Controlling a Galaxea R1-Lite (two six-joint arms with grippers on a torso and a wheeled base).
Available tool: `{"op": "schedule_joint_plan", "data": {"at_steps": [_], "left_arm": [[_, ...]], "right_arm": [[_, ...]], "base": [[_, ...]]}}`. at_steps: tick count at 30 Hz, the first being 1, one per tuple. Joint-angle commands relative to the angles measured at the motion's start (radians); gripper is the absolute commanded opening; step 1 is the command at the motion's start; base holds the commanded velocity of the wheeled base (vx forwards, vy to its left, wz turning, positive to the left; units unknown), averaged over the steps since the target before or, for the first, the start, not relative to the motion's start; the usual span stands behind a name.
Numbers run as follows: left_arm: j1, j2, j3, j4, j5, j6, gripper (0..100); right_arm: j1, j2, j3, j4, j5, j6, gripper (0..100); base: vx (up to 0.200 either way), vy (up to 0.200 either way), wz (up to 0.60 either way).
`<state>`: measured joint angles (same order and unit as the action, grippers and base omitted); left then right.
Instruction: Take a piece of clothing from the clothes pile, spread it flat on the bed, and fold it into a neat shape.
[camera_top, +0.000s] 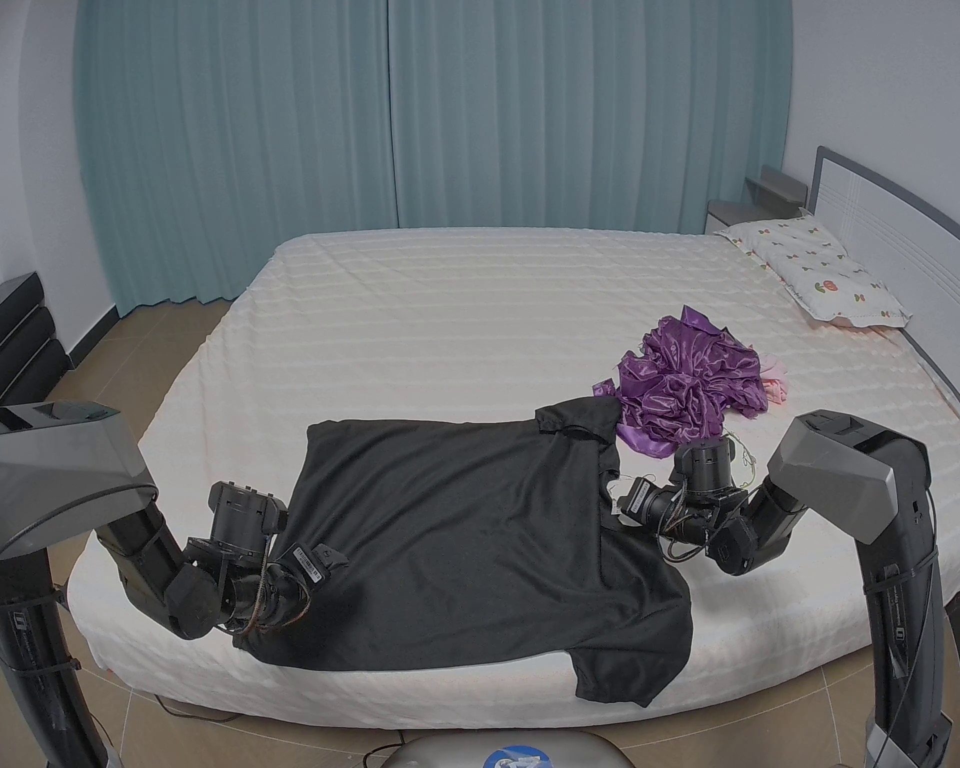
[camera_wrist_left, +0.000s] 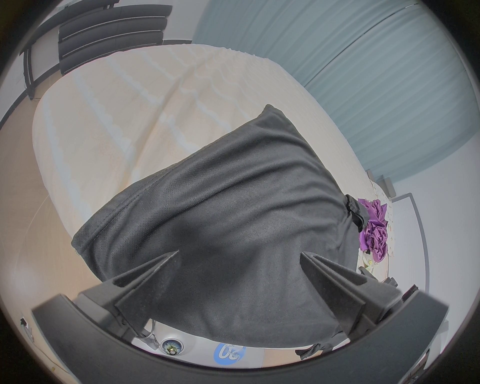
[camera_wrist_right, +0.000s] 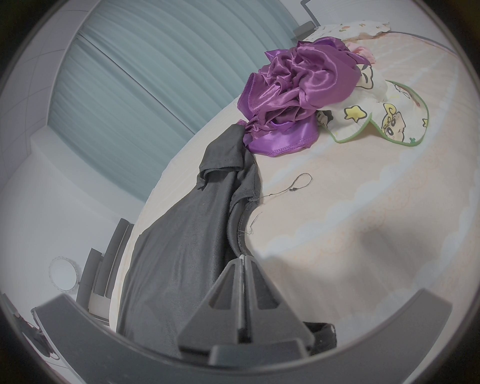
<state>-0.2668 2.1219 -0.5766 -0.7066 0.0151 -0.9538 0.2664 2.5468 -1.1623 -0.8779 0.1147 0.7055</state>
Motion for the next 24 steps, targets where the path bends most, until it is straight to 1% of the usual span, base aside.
{"op": "schedule_joint_plan", "data": {"at_steps": [1, 7, 10, 16, 20, 23, 24], "left_arm": [[0.000, 0.000, 0.000, -0.001, 0.000, 0.000, 100], [0.000, 0.000, 0.000, -0.001, 0.002, 0.000, 100], [0.000, 0.000, 0.000, -0.001, 0.002, 0.000, 100], [0.000, 0.006, 0.000, -0.001, 0.002, 0.000, 100], [0.000, 0.009, -0.002, -0.001, 0.002, 0.000, 100], [0.001, 0.009, 0.000, -0.001, 0.002, 0.000, 100], [0.000, 0.009, -0.002, -0.001, 0.002, 0.000, 100]], "right_arm": [[-0.003, -0.020, 0.012, 0.000, 0.002, 0.015, 0], [-0.010, -0.037, 0.027, -0.003, -0.001, 0.017, 0], [-0.027, -0.065, 0.030, -0.003, 0.000, 0.017, 0], [-0.062, -0.145, 0.093, -0.003, 0.005, 0.006, 0], [-0.065, -0.140, 0.108, -0.003, 0.007, 0.000, 0], [-0.053, -0.105, 0.108, -0.001, 0.023, -0.001, 0], [-0.042, -0.089, 0.104, -0.001, 0.026, -0.001, 100]], "base": [[0.000, 0.000, 0.00], [0.000, 0.000, 0.00], [0.000, 0.000, 0.00], [0.000, 0.000, 0.00], [0.000, 0.000, 0.00], [0.000, 0.000, 0.00], [0.000, 0.000, 0.00]]}}
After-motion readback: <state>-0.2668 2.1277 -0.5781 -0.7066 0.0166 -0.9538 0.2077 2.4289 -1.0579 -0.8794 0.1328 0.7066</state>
